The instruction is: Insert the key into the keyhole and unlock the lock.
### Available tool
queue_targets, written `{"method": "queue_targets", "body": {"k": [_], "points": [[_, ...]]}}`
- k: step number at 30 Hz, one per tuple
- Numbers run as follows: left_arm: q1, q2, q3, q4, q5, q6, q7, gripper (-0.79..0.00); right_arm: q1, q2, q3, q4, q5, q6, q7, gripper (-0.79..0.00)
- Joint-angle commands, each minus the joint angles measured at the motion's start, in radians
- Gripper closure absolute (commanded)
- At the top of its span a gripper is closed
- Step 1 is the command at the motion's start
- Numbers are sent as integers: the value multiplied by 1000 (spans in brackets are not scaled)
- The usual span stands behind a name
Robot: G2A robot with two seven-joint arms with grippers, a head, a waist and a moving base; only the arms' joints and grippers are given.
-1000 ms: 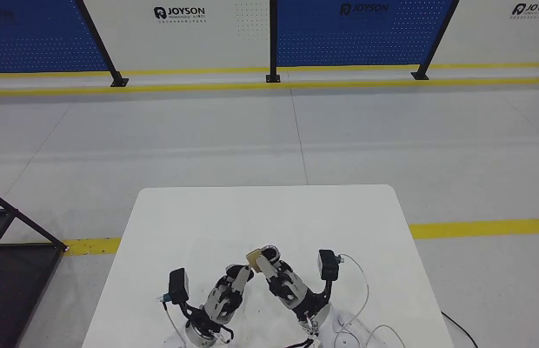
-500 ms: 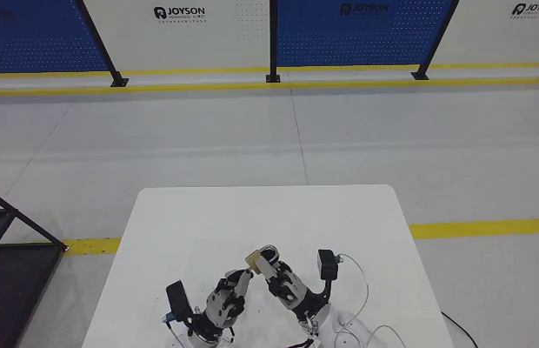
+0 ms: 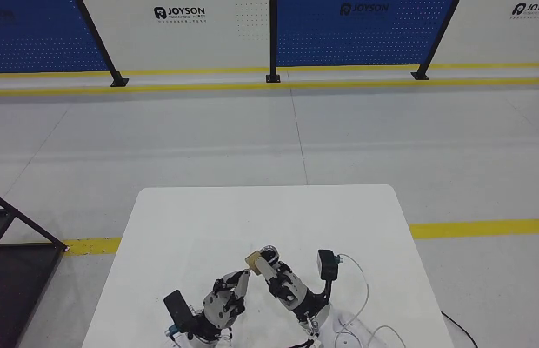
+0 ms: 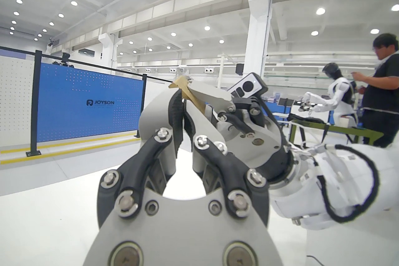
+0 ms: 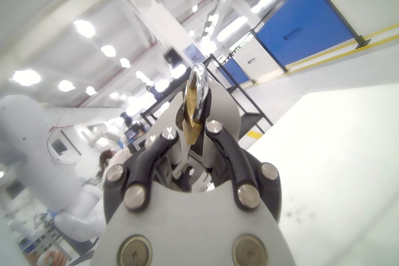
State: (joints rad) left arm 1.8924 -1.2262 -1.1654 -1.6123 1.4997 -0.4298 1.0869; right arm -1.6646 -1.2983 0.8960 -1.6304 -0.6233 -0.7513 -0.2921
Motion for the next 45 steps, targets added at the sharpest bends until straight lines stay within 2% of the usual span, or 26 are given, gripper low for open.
{"method": "queue_targets", "body": {"k": [1,10,40,44,45], "points": [[3,2,1,-3,13,18,6,0,0,0,0,0,0,0,2,0],[7,10,-11,-12,65,95,36,0,0,0,0,-1,2,2,6,0],[-2,24,-25,-11,327,513,22,0,-5,-1,2,-3,0,1,7,0],[-5,25,-21,-7,347,549,20,0,-5,-1,2,-2,0,0,4,0],[-3,24,-13,-9,327,531,26,0,-5,-1,1,-2,0,0,4,0]]}}
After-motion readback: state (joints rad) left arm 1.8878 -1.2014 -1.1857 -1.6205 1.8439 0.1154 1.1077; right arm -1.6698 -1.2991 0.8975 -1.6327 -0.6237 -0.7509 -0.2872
